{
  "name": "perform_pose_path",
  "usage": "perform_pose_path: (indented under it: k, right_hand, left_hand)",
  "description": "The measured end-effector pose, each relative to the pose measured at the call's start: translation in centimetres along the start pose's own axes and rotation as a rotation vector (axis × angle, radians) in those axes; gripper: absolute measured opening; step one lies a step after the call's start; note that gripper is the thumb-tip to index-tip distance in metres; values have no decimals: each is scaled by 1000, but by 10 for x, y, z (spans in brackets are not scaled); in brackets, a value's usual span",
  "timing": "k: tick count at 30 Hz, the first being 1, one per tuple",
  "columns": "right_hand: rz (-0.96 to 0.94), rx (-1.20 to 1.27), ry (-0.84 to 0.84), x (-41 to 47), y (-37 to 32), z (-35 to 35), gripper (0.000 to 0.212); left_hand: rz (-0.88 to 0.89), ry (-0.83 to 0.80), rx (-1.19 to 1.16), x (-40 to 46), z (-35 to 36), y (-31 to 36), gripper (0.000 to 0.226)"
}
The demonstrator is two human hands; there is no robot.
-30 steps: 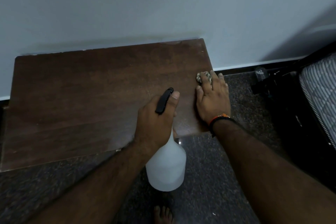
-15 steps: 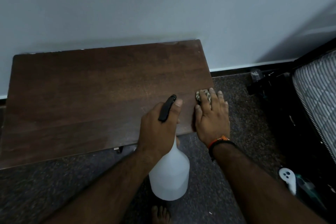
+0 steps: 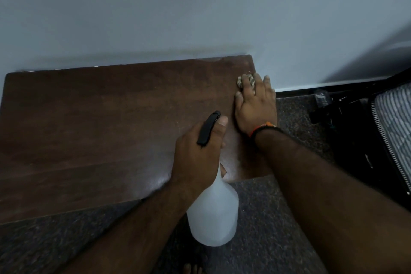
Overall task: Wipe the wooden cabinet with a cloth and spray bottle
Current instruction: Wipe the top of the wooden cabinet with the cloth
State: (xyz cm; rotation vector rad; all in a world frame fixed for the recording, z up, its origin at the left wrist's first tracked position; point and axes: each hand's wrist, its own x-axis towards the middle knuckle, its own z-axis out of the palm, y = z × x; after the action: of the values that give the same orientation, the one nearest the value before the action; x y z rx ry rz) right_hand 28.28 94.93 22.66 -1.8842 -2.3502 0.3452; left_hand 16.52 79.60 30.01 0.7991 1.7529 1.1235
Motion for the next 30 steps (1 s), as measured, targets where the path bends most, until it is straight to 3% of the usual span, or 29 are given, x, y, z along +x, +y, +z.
perform_pose_path:
  k: [4, 10, 15, 20, 23, 26, 30]
  right_hand:
    - [15, 1, 9, 46, -10, 1, 57]
    - [112, -31, 13, 69, -38, 4, 57]
    - [-121, -54, -6, 68, -73, 13, 56]
    - [-503, -26, -61, 68, -78, 16, 56]
    - [-619, -32, -104, 71, -65, 11, 57]
    - [-549, -43, -72, 68, -65, 14, 51]
    - [-283, -18, 39, 69, -37, 9, 47]
  left_hand:
    - [-16, 21, -31, 11, -1, -3, 83]
    - [37, 51, -2, 27, -8, -1, 71]
    - [56, 79, 6, 35, -13, 4, 58]
    - [49, 65, 0, 38, -10, 5, 72]
    - [17, 48, -26, 36, -6, 8, 80]
    - [32, 46, -13, 33, -5, 6, 79]
    - [55, 39, -11, 23, -8, 3, 74]
